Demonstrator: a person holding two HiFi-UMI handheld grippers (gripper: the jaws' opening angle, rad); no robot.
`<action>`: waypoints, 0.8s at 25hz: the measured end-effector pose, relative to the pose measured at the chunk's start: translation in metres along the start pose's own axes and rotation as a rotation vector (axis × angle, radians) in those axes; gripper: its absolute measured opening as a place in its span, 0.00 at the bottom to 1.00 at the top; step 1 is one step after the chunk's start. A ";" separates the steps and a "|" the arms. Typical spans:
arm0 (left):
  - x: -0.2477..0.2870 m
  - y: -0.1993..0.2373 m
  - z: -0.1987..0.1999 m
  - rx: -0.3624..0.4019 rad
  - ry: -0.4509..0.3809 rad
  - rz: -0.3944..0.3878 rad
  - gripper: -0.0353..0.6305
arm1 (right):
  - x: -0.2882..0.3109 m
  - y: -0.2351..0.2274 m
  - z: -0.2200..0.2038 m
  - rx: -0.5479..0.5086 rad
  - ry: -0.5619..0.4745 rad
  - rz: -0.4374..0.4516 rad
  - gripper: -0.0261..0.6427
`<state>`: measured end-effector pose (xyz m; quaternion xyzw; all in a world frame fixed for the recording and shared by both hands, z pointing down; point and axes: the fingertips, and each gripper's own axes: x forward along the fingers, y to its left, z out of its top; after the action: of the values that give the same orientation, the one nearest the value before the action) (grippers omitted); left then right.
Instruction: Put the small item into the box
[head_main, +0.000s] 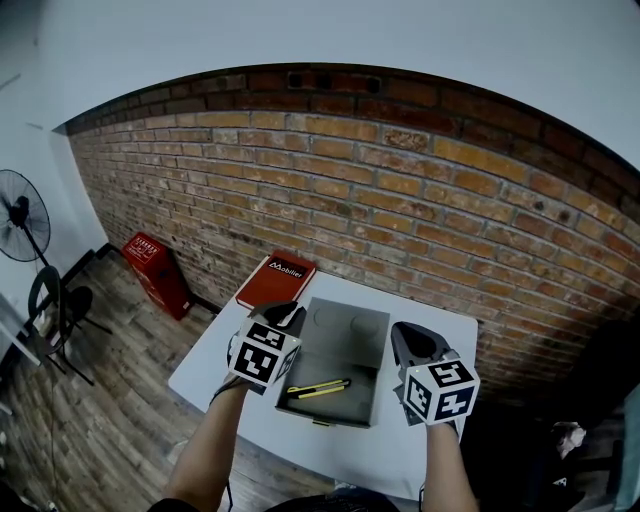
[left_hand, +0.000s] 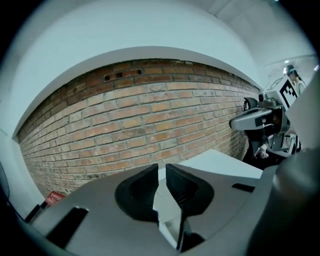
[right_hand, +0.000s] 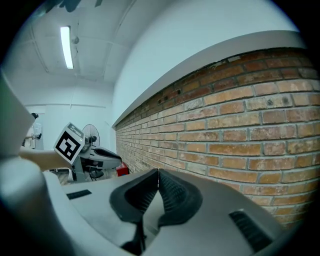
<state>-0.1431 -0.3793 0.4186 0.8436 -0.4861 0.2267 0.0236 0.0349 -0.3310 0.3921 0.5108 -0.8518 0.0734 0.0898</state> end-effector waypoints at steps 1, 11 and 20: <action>-0.005 0.001 0.002 -0.014 -0.018 0.010 0.15 | -0.001 0.000 0.001 -0.003 -0.001 0.002 0.07; -0.043 0.015 0.015 -0.116 -0.135 0.111 0.10 | -0.008 0.003 0.012 -0.023 -0.012 0.007 0.07; -0.050 0.017 -0.002 -0.141 -0.106 0.116 0.09 | -0.015 0.002 0.012 -0.016 -0.023 0.013 0.07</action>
<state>-0.1799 -0.3470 0.3972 0.8211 -0.5495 0.1479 0.0440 0.0390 -0.3202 0.3768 0.5053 -0.8567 0.0613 0.0837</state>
